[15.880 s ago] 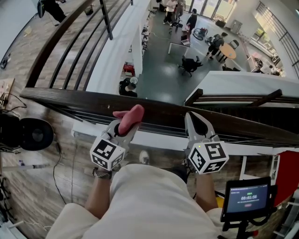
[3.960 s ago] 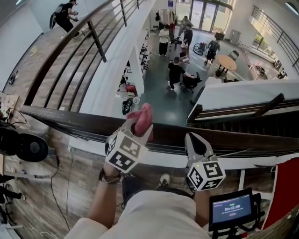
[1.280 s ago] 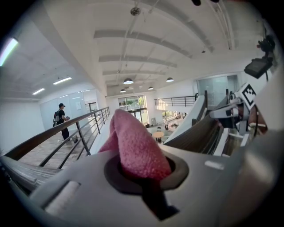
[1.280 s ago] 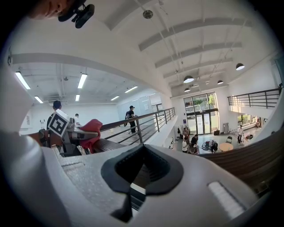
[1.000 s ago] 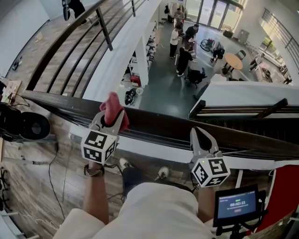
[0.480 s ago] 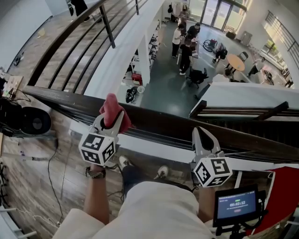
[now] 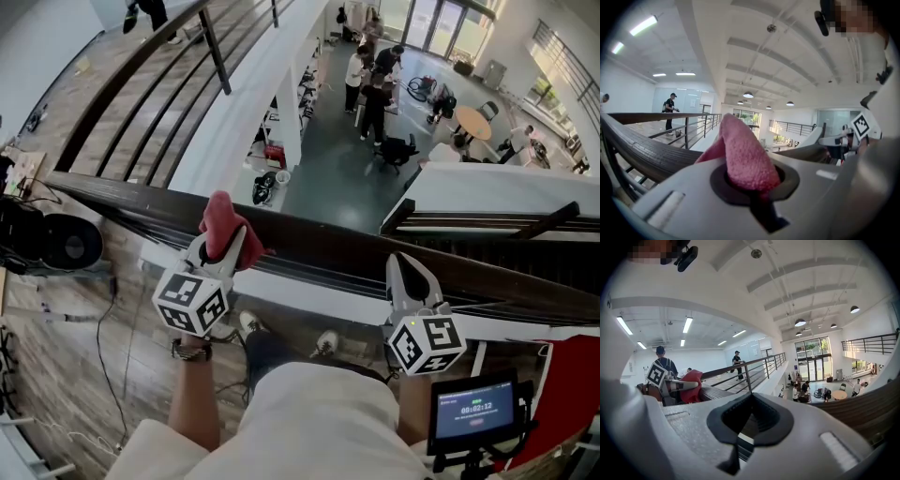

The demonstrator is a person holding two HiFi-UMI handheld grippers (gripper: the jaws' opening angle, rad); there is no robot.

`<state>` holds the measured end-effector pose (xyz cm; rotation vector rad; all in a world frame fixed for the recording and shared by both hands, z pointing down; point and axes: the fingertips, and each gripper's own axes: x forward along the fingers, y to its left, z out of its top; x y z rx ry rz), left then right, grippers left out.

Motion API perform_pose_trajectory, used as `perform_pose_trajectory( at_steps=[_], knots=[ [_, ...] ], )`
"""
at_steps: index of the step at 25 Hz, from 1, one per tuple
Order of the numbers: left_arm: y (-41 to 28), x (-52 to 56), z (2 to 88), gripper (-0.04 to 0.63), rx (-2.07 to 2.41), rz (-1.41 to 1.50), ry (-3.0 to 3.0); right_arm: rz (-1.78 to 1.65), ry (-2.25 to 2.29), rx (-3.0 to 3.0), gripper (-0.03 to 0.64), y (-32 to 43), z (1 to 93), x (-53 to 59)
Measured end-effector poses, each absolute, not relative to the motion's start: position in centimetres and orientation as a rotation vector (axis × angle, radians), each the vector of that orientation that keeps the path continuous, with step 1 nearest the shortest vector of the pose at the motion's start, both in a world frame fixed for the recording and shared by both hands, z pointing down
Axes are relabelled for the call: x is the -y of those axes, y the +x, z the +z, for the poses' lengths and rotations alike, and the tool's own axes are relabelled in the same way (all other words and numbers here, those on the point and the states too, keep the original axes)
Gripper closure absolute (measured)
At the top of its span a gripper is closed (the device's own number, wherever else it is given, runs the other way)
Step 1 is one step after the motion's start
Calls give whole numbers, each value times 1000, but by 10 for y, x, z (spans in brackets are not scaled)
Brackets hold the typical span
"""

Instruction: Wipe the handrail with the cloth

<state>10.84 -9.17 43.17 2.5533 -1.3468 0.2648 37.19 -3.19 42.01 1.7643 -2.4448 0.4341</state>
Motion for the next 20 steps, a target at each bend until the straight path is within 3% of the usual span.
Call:
perform_pose_trajectory(
  at_steps=[20],
  knots=[
    [109, 79, 438, 563, 1298, 153, 2572, 418, 1765, 2442, 614, 376, 421, 31]
  ],
)
